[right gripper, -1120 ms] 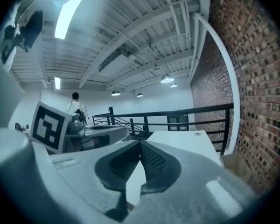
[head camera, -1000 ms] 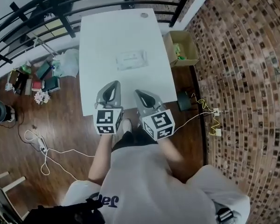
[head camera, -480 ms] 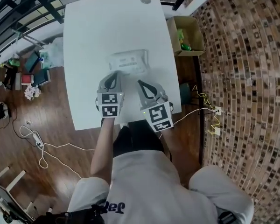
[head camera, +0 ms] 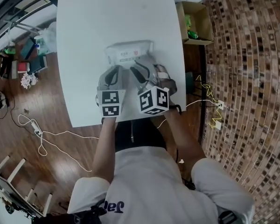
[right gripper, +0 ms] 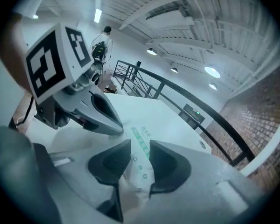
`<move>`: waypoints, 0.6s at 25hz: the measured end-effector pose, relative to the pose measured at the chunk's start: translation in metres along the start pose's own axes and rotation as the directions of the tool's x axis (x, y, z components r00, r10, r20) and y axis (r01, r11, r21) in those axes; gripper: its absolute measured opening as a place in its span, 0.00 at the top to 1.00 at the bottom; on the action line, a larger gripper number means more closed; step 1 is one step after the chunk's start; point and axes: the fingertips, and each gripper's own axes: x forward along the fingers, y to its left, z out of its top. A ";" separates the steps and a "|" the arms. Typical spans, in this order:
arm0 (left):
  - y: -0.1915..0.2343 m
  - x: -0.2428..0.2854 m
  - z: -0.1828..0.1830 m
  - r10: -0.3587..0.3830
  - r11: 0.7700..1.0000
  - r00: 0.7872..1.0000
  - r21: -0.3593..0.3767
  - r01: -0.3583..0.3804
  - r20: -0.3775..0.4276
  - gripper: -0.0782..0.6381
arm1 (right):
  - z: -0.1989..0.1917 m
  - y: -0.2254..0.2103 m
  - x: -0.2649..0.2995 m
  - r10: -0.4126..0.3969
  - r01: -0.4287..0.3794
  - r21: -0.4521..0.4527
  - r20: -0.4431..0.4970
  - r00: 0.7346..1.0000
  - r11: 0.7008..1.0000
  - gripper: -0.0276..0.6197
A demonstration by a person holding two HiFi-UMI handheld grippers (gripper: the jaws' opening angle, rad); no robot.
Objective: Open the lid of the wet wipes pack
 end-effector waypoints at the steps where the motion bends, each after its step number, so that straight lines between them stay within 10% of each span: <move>1: 0.000 0.000 0.000 -0.002 1.000 1.000 0.001 0.002 0.001 0.87 | -0.001 0.001 0.004 -0.005 0.005 -0.051 -0.009 1.000 0.999 0.78; 10: 0.000 0.001 0.000 0.009 1.000 1.000 -0.019 -0.008 0.009 0.87 | -0.005 0.010 0.018 0.002 -0.010 -0.219 -0.039 0.999 0.976 0.89; 15: 0.000 0.002 0.000 -0.002 1.000 1.000 -0.024 0.002 -0.001 0.87 | 0.027 -0.034 0.000 -0.068 0.071 -0.107 0.033 0.997 0.992 0.96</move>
